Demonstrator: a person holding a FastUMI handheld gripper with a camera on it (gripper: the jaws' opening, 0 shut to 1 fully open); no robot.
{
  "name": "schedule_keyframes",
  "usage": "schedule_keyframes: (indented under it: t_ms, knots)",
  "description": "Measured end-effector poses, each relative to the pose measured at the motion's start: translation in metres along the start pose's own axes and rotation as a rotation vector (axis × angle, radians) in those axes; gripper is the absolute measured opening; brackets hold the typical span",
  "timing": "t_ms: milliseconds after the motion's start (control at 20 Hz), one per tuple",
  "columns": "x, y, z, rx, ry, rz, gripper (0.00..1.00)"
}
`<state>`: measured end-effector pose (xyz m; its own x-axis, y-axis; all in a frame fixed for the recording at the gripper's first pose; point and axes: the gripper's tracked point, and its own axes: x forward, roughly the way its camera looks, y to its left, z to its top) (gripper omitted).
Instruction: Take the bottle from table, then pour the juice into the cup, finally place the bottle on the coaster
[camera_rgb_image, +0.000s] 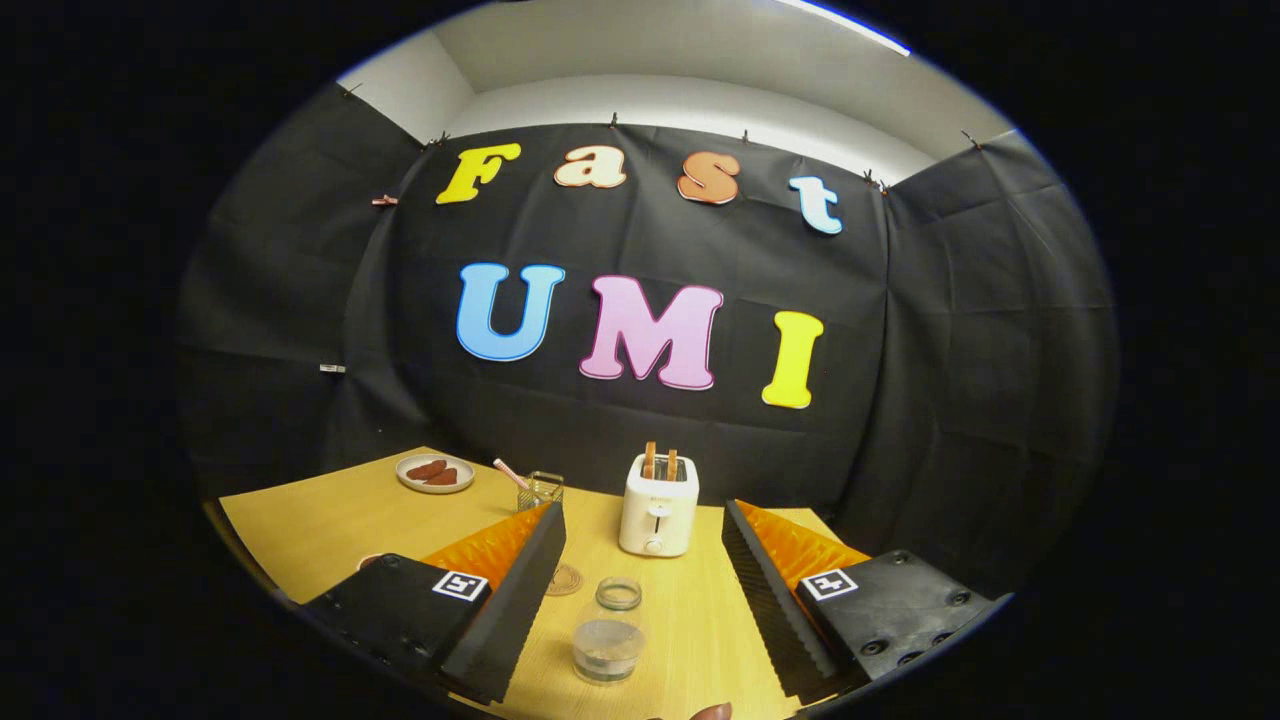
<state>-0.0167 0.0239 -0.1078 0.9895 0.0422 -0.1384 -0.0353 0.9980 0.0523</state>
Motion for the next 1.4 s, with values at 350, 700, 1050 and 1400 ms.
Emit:
schedule_keyframes:
  t_ms: [350, 700, 1050, 1400]
  knots:
    - [0.011, 0.011, -0.083, 0.078, 0.079, 0.029, 0.97]
    - [0.025, 0.015, -0.140, 0.100, 0.099, 0.040, 0.98]
    - [0.032, 0.019, -0.176, 0.101, 0.108, 0.062, 0.98]
    - [0.035, 0.023, -0.178, 0.106, 0.093, 0.077, 0.80]
